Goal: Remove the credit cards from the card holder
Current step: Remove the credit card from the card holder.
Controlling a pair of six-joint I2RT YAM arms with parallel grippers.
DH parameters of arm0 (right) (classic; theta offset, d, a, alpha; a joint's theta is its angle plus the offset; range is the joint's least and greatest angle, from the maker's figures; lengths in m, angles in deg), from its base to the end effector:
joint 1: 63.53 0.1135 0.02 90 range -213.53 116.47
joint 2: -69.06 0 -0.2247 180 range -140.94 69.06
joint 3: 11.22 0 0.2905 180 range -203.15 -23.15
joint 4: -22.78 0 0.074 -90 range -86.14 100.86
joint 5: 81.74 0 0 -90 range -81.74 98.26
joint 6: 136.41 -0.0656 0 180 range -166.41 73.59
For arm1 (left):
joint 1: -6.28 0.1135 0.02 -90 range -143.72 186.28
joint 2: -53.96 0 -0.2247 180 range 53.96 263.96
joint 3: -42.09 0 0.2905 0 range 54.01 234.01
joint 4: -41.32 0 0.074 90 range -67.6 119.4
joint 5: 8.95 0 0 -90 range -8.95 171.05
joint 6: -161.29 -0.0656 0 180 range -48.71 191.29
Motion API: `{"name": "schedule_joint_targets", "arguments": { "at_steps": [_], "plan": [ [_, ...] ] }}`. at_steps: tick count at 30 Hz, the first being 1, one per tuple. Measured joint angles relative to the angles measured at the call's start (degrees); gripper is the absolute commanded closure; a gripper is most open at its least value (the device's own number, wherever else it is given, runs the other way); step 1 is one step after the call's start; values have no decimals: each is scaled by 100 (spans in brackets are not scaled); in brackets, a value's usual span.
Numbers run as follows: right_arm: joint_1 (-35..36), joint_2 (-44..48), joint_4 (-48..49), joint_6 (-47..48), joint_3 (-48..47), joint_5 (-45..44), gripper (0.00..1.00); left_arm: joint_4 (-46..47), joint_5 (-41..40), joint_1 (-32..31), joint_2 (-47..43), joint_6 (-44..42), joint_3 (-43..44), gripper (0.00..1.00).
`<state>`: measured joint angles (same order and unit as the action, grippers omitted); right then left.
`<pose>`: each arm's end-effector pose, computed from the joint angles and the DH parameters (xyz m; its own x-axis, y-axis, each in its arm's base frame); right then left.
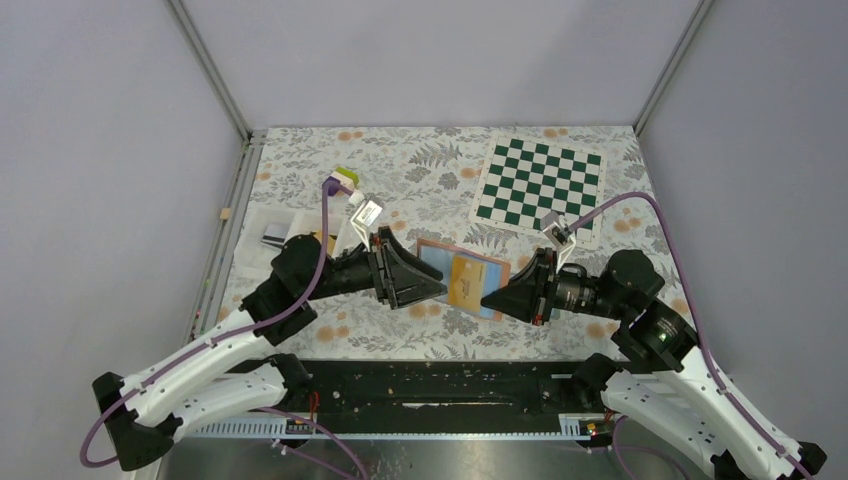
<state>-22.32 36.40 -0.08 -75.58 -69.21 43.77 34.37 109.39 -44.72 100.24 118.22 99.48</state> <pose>0.1409 0.1741 0.3645 -0.4459 0.1369 -0.8846 -0.8653 0.1870 0.4651 0.1527 -0.2381 0.3414 -0.6862 -0.1743 -0.7062 0.7039 0.0858 -0.7051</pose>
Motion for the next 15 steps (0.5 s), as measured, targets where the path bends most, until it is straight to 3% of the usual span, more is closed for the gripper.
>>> {"name": "schedule_joint_targets", "arguments": {
  "at_steps": [6, 15],
  "plan": [
    [0, -11, 129, -55, 2, 83, 100, 848, 337, 0, 179, 385, -203, 47],
    [0, -15, 269, -138, 2, 219, 100, 977, 457, 0, 232, 450, -254, 50]
  ]
}}
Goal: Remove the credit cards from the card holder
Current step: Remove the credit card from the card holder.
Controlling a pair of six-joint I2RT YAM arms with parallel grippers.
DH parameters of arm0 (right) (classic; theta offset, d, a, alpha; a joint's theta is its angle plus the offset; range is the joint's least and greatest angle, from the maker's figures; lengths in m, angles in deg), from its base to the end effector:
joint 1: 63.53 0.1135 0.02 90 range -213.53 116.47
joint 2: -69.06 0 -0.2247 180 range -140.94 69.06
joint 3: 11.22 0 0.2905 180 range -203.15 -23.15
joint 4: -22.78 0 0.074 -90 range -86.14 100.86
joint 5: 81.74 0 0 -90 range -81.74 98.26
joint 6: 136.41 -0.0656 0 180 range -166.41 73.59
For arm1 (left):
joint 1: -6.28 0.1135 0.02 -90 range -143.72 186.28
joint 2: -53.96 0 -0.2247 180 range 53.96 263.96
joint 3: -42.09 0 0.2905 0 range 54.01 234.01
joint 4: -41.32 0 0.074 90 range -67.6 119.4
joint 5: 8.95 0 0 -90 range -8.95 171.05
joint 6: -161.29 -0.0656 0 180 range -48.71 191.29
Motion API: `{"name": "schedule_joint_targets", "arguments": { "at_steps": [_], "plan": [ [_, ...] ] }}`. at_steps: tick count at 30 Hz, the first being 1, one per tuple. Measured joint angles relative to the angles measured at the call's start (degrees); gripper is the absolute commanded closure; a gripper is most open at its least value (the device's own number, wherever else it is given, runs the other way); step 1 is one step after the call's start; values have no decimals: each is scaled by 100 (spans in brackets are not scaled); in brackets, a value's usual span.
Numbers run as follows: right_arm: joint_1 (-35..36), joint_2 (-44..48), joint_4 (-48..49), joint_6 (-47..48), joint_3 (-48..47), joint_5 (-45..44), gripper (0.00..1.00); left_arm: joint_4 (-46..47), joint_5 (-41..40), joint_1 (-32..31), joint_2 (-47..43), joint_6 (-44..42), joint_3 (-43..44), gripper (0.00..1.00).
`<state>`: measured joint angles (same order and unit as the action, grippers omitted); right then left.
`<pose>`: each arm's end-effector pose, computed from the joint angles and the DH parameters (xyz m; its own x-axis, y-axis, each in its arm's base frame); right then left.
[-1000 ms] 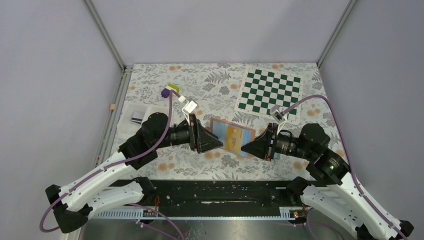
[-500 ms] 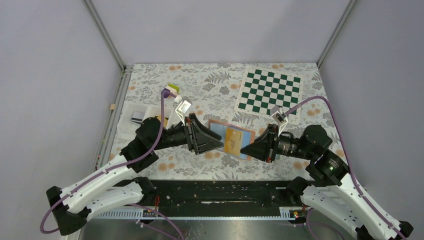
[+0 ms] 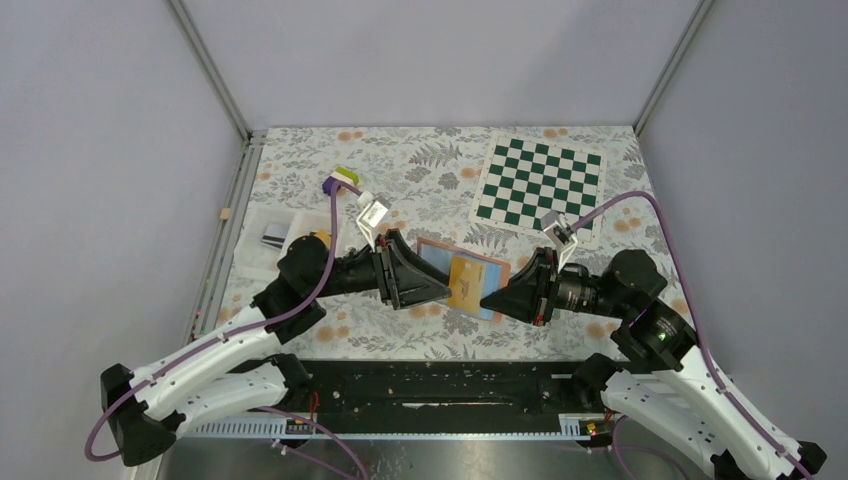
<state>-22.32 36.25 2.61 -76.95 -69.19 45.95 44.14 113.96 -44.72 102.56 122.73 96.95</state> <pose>0.1387 0.1748 0.3697 -0.4414 0.1480 -0.8850 -0.8769 0.1380 0.4604 0.1533 -0.2460 0.3341 -0.7123 -0.1635 -0.6826 0.6948 -0.0265 -0.7187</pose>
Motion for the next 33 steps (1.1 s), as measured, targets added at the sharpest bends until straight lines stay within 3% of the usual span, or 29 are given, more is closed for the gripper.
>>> {"name": "schedule_joint_targets", "arguments": {
  "at_steps": [8, 12, 14, 15, 33],
  "plan": [
    [0, -87, 164, -92, 0, 107, 100, 343, 144, 2, 70, 136, -35, 65],
    [0, -87, 232, -127, 0, 153, 100, 391, 164, 11, 70, 177, -35, 81],
    [0, -87, 278, -138, 0, 195, 100, 404, 164, 17, 70, 192, -35, 97],
    [0, -87, 289, -144, 0, 205, 100, 407, 164, 17, 70, 210, -35, 100],
    [0, 44, 70, -63, 0, -63, 100, -286, -365, 125, -621, -151, -44, 100]
  ]
}}
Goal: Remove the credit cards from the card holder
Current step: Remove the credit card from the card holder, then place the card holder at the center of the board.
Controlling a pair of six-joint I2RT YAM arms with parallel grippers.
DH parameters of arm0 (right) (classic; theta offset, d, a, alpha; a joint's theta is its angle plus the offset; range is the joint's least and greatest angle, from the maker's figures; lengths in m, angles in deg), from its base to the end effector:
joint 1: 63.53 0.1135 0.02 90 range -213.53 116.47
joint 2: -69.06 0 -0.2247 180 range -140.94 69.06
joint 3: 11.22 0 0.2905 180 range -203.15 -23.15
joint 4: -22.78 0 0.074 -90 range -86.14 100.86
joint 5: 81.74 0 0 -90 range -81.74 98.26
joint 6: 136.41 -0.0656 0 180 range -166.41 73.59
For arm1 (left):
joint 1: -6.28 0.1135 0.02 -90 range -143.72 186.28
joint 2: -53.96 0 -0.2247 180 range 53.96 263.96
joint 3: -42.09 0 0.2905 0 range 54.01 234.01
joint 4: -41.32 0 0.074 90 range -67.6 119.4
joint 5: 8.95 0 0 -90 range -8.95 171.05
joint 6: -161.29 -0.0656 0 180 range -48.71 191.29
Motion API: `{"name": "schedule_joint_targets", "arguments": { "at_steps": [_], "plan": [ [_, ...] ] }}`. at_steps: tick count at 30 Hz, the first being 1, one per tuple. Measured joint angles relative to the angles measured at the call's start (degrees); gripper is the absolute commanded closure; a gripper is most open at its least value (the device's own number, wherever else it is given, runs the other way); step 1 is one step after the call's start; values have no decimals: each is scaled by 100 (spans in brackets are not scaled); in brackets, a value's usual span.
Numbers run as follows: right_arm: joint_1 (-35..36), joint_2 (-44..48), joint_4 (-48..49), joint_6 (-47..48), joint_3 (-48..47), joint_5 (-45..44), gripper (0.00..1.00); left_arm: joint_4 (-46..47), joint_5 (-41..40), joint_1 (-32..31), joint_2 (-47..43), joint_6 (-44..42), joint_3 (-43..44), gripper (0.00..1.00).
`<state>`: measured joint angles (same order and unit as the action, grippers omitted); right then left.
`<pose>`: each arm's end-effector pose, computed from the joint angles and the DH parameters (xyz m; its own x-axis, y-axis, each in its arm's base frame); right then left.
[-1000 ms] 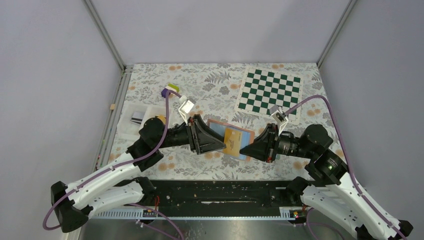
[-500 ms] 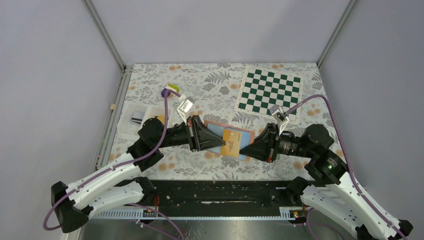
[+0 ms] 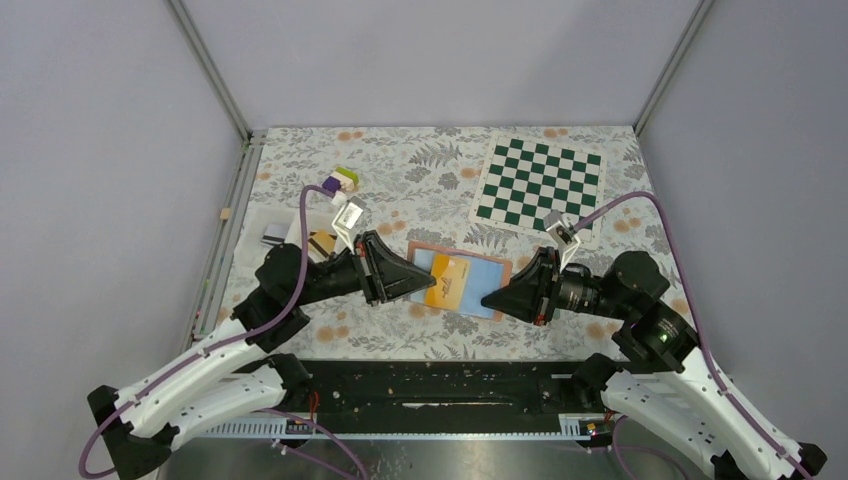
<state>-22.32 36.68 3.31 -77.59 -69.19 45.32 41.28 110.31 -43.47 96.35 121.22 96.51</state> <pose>0.1379 0.1733 0.3728 -0.4370 0.1665 -0.8839 -0.8770 0.1395 0.4598 0.1477 -0.2241 0.3528 -0.6595 -0.2542 -0.7074 0.7302 0.0066 -0.6832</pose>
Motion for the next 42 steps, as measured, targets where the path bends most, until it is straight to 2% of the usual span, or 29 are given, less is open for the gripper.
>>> {"name": "schedule_joint_targets", "arguments": {
  "at_steps": [11, 21, 27, 30, 35, 42],
  "plan": [
    [-2, 7, -400, 149, 0, -306, 100, -1193, -466, 483, -426, -553, 96, 100],
    [-13, 44, -579, 186, 0, -654, 100, -1690, -597, 881, -546, -667, 315, 100],
    [-28, -192, -603, 20, 107, -1366, 100, -2623, -1591, 1349, -553, -651, 476, 100],
    [-31, -490, -337, -260, 402, -1711, 100, -2964, -1945, 1799, -553, -627, 516, 100],
    [-35, -1272, 398, -804, 935, -2201, 100, -3180, -2417, 2914, -638, -286, 422, 100],
    [-59, -3292, 1720, -1394, 990, -2330, 97, -2758, -2638, 4754, -1043, 780, -595, 100]
  ]
}}
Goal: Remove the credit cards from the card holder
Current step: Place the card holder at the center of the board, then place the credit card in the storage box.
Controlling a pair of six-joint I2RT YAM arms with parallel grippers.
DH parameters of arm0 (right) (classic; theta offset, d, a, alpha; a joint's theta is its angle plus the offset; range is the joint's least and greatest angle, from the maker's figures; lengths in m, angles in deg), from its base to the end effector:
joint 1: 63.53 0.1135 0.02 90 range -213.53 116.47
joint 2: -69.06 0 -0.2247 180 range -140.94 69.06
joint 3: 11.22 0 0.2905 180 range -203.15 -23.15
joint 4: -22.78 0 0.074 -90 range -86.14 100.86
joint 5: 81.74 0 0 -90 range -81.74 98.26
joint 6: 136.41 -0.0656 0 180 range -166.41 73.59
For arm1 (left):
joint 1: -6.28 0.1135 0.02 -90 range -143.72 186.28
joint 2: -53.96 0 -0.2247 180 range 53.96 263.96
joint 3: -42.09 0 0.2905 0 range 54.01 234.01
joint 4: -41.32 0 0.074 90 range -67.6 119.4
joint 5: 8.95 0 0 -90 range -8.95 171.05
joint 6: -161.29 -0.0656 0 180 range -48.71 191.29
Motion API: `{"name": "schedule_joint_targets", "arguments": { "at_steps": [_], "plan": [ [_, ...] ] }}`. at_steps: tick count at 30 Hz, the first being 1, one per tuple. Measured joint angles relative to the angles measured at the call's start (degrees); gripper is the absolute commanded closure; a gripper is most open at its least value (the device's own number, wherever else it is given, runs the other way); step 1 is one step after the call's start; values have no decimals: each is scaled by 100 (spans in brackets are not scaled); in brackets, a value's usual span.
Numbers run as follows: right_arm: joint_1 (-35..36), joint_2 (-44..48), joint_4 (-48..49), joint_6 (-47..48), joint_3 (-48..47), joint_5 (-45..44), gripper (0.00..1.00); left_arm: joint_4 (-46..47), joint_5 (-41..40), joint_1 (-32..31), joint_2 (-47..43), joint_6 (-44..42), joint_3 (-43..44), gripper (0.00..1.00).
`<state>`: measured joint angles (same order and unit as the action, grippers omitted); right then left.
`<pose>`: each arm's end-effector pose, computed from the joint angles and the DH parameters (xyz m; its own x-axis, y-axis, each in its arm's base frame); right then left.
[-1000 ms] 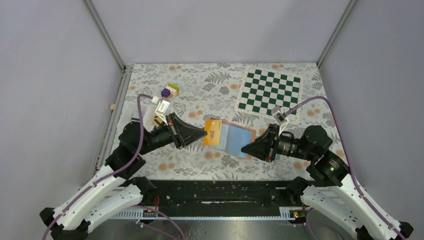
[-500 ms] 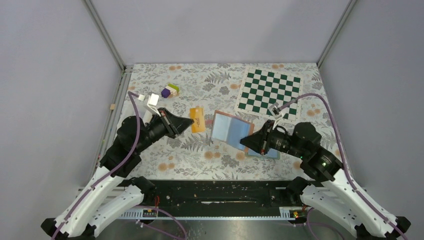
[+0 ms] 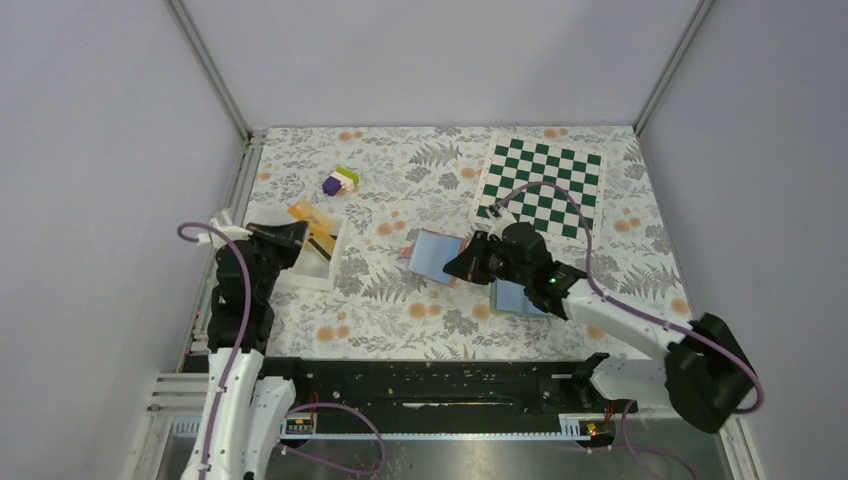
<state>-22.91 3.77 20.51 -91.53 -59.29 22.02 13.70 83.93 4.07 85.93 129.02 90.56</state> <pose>0.2429 0.2289 0.1857 -0.7474 0.2657 -0.6090 -0.3869 0.5711 0.7240 0.2445 -0.0127 0.2881 -0.1771 -0.8383 -0.5157 -0.1161 0.5381 -0.8348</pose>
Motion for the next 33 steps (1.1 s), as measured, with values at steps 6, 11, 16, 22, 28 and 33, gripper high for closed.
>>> {"name": "schedule_joint_targets", "arguments": {
  "at_steps": [6, 11, 16, 22, 28, 33],
  "plan": [
    [-236, -1259, 1005, -535, 2, 48, 74, 562, -26, 675, 90, 1213, -1226, 100],
    [-442, -1799, 1344, -752, -13, 96, 2, 723, -476, 684, 11, 1722, -1714, 100],
    [-531, -1751, 1259, -704, -13, 116, 0, 1257, -1187, 684, -341, 2022, -2179, 100],
    [-555, -741, 695, -249, -15, 76, 1, 2002, -1515, 684, 249, 2109, -2404, 100],
    [-562, 404, -33, 612, -247, 197, 1, 2249, -1056, 684, 743, 940, -2122, 100],
    [-573, 619, -411, 1263, -1108, 752, 2, 3082, 483, 664, 636, -389, -1755, 100]
  ]
}}
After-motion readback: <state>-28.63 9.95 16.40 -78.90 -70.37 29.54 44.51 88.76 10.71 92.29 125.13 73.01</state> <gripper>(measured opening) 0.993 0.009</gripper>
